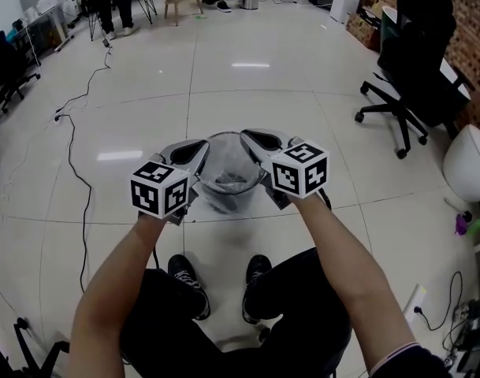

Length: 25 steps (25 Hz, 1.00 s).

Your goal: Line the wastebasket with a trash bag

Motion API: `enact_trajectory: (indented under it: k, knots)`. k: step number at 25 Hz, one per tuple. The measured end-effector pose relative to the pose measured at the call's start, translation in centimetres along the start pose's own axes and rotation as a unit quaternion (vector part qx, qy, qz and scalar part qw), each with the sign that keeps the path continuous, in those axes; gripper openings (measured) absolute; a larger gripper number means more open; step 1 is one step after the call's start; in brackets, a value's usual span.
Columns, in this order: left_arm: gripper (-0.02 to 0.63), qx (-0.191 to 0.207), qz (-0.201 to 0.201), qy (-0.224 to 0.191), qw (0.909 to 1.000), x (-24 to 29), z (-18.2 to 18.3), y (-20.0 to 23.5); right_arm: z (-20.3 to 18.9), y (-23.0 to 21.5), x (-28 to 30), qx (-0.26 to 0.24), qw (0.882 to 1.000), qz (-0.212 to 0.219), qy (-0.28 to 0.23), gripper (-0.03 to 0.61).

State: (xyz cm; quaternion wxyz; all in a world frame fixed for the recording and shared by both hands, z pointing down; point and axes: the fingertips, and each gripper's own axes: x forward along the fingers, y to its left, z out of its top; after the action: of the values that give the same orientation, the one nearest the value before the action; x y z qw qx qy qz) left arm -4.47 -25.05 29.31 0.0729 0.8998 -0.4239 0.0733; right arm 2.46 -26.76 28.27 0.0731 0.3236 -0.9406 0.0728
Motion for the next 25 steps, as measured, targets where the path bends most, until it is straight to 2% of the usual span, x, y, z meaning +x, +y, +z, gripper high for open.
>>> enact_trajectory:
  k: [2,6,16,25]
  knots:
    - [0.012,-0.001,-0.001,-0.005,1.0,-0.1,-0.4,-0.3,-0.8,1.4,-0.1,-0.014,1.0,0.005,-0.001,0.002]
    - [0.012,0.046,-0.017,0.017,0.9987,0.2,-1.6,-2.0,-1.1,3.2,-0.1,-0.034,0.999,0.022,-0.008,0.002]
    - [0.012,0.043,-0.003,-0.023,0.9988,-0.6,0.3,-2.0,-1.3,4.3,0.1,-0.039,0.999,0.038,-0.003,0.002]
    - [0.012,0.046,-0.007,-0.026,0.9986,-0.7,0.7,-2.3,-0.6,3.9,-0.5,-0.039,0.999,0.034,-0.014,0.0]
